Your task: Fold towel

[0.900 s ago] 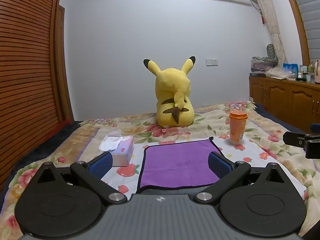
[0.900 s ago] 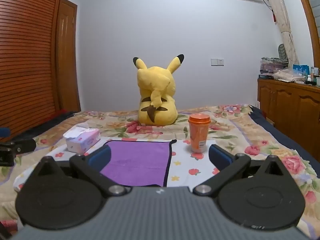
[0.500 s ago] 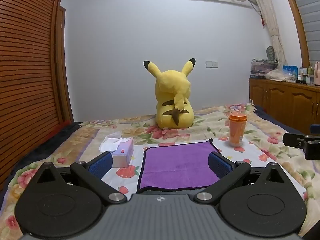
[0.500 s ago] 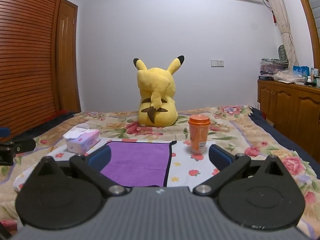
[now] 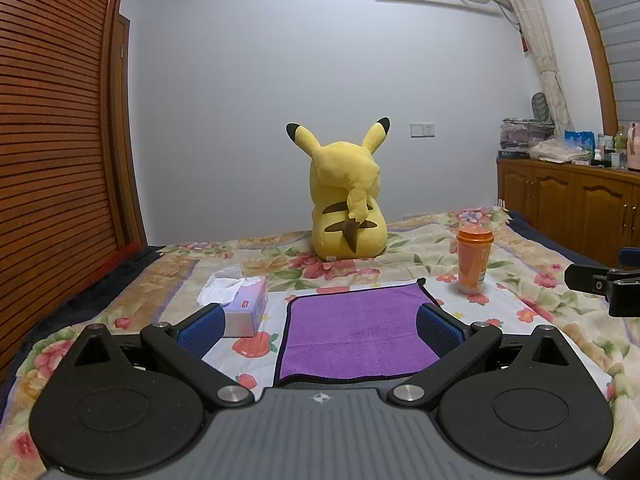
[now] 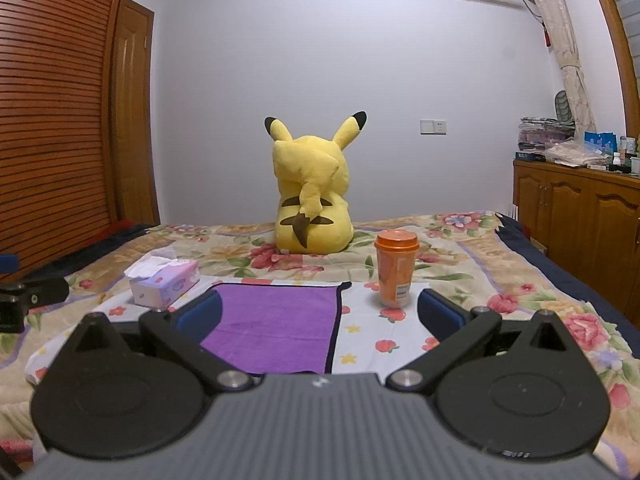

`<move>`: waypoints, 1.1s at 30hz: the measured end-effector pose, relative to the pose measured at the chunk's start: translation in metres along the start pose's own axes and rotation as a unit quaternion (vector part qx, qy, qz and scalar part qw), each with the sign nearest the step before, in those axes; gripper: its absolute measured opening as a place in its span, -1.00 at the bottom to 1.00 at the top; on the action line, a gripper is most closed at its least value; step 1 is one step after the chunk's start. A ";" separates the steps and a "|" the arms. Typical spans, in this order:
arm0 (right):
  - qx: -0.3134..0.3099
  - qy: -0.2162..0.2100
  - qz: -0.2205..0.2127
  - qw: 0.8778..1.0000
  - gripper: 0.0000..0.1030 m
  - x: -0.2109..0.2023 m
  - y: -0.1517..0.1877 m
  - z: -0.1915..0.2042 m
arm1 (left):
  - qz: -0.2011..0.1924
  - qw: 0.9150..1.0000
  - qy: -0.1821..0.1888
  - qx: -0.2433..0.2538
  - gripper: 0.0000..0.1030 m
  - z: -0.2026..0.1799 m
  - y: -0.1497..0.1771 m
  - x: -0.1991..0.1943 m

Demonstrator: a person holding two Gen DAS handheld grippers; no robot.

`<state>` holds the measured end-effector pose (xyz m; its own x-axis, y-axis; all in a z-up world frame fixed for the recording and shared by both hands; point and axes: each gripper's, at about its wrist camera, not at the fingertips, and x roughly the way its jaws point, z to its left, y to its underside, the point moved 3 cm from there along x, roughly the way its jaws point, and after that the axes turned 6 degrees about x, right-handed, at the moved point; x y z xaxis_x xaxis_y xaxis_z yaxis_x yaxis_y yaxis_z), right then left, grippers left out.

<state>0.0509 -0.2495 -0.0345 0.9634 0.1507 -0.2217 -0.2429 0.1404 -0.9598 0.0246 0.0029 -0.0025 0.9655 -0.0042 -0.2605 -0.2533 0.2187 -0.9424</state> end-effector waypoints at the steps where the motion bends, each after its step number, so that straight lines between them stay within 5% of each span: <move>1: 0.000 -0.001 0.000 1.000 1.00 0.000 0.000 0.000 | 0.000 1.000 0.000 0.000 1.00 0.000 0.000 -0.001; 33: -0.005 0.000 -0.003 1.000 1.00 -0.002 -0.001 0.003 | -0.004 1.000 0.000 0.002 1.00 0.000 0.000 -0.002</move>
<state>0.0492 -0.2474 -0.0325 0.9648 0.1497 -0.2162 -0.2361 0.1312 -0.9628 0.0224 0.0026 -0.0017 0.9677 -0.0054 -0.2520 -0.2445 0.2224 -0.9438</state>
